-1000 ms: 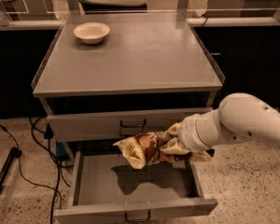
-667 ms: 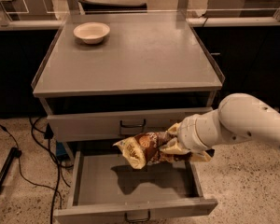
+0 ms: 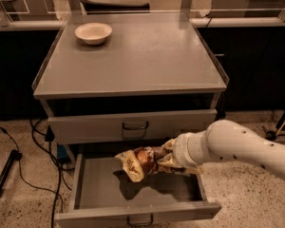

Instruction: Place brown chip bag into middle drawer

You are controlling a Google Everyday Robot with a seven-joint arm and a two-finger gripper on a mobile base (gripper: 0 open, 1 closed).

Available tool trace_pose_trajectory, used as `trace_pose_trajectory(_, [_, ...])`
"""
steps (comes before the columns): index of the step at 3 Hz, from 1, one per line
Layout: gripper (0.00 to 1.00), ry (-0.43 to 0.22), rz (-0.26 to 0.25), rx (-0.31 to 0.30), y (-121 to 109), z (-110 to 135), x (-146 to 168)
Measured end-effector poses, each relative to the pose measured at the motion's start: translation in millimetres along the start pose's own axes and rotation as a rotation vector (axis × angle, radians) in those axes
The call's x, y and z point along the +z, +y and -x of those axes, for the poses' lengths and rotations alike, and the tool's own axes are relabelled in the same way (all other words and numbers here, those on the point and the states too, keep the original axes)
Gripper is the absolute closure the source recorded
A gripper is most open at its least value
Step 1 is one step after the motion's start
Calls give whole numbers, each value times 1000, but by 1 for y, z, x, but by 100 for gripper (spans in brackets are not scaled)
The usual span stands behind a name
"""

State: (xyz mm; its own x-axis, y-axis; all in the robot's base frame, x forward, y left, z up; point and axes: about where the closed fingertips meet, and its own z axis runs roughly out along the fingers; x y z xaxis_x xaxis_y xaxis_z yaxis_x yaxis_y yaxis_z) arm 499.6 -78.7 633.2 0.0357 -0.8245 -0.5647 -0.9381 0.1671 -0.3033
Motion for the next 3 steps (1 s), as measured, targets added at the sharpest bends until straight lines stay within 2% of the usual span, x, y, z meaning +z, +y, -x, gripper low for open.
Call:
trace_pose_trajectory(1, [100,-30,-36,-4,-1,-13,40])
trace_pose_trajectory(2, [100,-74,-62,5,1,-28,95])
trace_pose_trajectory(3, [100,-71,-68,4,2,-32,105])
